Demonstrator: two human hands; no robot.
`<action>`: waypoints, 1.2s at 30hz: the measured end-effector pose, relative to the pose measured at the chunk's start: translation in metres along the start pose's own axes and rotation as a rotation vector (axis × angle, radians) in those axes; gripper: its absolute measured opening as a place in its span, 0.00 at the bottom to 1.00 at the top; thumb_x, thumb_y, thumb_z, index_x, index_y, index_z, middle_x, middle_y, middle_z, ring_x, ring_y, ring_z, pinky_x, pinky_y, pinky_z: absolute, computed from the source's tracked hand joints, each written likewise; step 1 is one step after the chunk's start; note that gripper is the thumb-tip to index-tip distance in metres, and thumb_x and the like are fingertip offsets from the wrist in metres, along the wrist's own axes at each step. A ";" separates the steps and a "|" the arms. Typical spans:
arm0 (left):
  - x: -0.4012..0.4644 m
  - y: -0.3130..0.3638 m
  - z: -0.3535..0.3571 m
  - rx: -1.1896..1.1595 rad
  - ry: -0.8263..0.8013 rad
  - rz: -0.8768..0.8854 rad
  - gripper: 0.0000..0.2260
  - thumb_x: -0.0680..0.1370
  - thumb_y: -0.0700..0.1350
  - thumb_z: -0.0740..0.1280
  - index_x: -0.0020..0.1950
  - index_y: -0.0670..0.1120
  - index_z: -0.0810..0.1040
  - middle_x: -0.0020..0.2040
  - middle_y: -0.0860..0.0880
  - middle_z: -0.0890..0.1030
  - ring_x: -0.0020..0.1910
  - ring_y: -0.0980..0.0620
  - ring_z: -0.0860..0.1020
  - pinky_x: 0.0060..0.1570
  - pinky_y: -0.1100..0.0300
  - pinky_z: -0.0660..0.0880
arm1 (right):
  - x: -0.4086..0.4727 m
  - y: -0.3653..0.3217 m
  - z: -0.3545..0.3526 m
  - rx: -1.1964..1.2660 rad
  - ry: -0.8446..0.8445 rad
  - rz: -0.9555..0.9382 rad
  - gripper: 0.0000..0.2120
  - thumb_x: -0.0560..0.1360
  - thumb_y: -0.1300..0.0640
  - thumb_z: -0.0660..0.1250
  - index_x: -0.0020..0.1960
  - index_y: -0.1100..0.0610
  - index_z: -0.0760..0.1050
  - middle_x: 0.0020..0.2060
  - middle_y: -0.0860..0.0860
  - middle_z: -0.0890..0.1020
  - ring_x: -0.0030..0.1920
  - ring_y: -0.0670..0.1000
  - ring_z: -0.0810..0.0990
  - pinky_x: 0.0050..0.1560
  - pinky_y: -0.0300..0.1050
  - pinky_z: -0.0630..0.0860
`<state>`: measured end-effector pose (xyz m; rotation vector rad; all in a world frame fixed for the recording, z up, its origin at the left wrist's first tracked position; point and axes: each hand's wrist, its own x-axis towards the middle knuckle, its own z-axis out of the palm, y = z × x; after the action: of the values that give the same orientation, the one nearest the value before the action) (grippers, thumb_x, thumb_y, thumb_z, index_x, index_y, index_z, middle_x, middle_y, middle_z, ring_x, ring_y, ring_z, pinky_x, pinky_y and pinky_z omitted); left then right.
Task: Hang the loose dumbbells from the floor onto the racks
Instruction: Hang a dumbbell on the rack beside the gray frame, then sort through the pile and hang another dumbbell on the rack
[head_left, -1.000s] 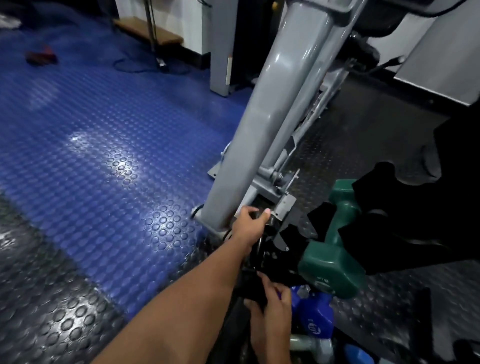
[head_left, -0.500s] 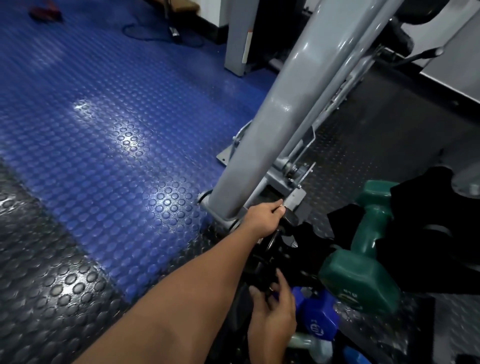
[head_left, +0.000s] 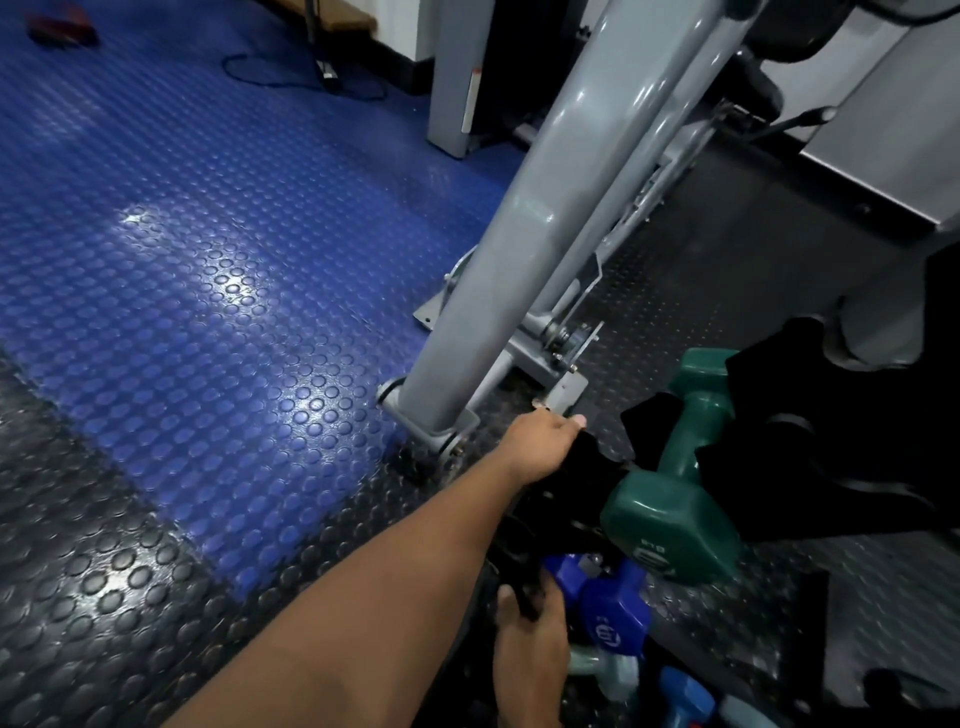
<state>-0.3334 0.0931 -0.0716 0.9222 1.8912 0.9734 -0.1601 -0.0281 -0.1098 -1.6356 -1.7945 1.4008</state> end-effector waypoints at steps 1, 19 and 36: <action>0.000 0.001 0.001 -0.007 0.006 -0.002 0.25 0.85 0.59 0.59 0.47 0.40 0.82 0.54 0.38 0.85 0.57 0.42 0.82 0.56 0.52 0.76 | 0.003 0.005 -0.001 -0.007 0.001 0.013 0.25 0.80 0.58 0.70 0.75 0.55 0.69 0.66 0.56 0.79 0.63 0.54 0.80 0.61 0.41 0.73; -0.087 -0.043 -0.010 0.337 0.048 -0.043 0.21 0.85 0.55 0.61 0.73 0.46 0.77 0.68 0.43 0.81 0.70 0.42 0.77 0.70 0.52 0.72 | -0.030 0.008 -0.084 -0.355 -0.002 -0.039 0.27 0.80 0.51 0.69 0.77 0.51 0.68 0.70 0.50 0.74 0.68 0.51 0.75 0.68 0.47 0.72; -0.219 0.021 0.072 0.899 -0.236 -0.050 0.22 0.85 0.54 0.62 0.77 0.46 0.72 0.73 0.41 0.76 0.72 0.43 0.74 0.66 0.59 0.69 | -0.116 0.051 -0.198 -0.297 0.129 0.068 0.20 0.77 0.53 0.70 0.68 0.55 0.76 0.63 0.57 0.79 0.64 0.58 0.77 0.66 0.47 0.70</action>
<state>-0.1743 -0.0643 -0.0119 1.3976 2.1254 -0.0833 0.0550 -0.0540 -0.0194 -1.9016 -1.9600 1.0656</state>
